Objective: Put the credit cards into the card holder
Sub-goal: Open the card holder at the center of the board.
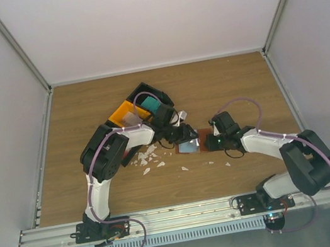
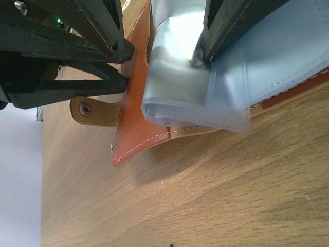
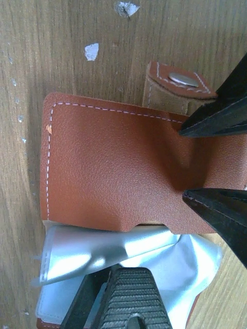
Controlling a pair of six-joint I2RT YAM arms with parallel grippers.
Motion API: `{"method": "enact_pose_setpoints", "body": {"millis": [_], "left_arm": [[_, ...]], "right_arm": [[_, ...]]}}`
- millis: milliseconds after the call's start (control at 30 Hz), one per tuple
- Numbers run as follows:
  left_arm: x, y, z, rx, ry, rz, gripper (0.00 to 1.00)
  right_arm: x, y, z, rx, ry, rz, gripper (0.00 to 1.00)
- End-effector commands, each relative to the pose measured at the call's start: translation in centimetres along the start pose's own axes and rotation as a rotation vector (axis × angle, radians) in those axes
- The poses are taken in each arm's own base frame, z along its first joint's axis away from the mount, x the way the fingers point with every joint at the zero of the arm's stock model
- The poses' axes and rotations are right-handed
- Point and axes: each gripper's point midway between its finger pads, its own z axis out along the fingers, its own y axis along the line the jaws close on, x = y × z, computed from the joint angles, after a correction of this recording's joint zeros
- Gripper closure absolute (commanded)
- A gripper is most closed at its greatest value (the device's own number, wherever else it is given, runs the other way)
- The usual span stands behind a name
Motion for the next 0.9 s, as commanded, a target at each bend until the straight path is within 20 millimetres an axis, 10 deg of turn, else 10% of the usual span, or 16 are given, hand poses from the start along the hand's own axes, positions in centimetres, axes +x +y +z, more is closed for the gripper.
{"method": "enact_pose_setpoints", "body": {"millis": [0,333,867], "left_arm": [[4.0,-0.2,1.7,-0.005,0.123,-0.007,0.55],[4.6,-4.8,0.5,0.163,0.148,0.068,0.55],[4.1,-6.9,-1.8,0.195,0.070,0.135,0.56]], "right_arm": [[2.9,-1.5,1.4,0.030,0.084,0.039,0.70],[2.8,-0.9,1.3,-0.010,0.061,0.072,0.70],[2.4,-0.1,0.2,-0.061,0.015,0.081,0.65]]}}
